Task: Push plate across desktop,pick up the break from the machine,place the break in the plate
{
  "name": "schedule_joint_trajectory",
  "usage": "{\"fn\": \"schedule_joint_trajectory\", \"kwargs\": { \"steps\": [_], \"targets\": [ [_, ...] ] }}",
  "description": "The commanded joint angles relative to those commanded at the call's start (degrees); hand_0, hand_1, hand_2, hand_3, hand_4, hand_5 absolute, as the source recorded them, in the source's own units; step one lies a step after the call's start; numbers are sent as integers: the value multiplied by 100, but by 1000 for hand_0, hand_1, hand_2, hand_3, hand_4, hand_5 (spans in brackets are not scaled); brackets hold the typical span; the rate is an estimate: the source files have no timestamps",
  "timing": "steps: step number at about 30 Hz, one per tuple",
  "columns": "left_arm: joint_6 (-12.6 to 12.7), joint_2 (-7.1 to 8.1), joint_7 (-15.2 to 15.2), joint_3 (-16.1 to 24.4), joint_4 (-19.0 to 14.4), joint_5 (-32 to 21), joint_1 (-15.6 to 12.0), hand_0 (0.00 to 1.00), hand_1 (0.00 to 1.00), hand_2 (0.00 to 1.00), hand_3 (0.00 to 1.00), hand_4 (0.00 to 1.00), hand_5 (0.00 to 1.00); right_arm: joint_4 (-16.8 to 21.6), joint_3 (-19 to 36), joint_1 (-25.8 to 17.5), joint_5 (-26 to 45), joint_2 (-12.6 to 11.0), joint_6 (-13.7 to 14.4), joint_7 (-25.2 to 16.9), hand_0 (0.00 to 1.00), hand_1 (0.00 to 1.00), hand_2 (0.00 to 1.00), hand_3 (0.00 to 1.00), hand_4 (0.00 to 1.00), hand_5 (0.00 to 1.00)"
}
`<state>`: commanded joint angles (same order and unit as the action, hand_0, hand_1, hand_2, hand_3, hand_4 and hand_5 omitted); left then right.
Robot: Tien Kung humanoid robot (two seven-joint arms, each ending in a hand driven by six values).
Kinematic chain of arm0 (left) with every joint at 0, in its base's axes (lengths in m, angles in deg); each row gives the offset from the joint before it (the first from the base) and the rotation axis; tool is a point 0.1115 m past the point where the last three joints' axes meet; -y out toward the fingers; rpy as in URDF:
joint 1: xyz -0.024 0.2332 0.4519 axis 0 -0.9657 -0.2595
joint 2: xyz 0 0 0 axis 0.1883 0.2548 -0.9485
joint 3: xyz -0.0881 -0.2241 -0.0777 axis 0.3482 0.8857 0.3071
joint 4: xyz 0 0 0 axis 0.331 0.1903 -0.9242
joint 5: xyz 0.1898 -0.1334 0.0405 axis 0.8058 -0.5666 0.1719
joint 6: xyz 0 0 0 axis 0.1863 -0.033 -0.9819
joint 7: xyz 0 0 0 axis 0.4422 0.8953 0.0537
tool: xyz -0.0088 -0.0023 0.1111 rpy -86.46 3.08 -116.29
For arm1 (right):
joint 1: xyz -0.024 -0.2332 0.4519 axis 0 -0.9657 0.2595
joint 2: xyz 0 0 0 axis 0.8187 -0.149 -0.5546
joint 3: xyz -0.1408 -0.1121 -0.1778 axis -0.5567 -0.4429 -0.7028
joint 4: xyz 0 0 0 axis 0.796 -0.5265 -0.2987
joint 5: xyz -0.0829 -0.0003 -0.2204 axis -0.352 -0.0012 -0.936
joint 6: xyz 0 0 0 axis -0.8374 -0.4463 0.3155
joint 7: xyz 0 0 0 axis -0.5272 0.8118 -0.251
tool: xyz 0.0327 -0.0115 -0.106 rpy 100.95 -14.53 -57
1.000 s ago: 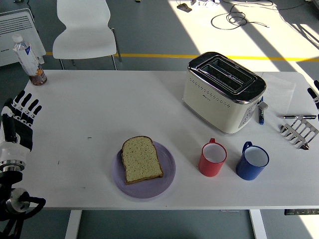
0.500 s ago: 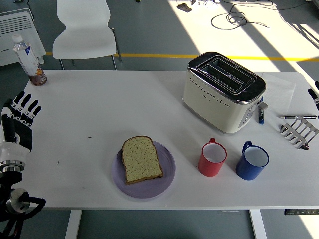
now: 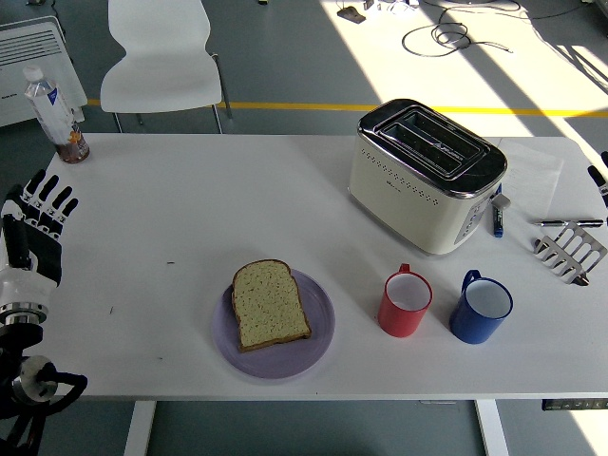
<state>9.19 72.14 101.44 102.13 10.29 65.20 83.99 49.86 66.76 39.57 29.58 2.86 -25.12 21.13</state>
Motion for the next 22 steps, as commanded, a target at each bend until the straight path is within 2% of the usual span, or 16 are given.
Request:
{"fn": "schedule_joint_trajectory", "kwargs": {
  "steps": [22],
  "targets": [
    [20,-13,18,68,22,-17,61,811,836,895,864,519,998,-2,-12,56,40,11,-37,4,870,829,873,855,604,744]
  ]
}}
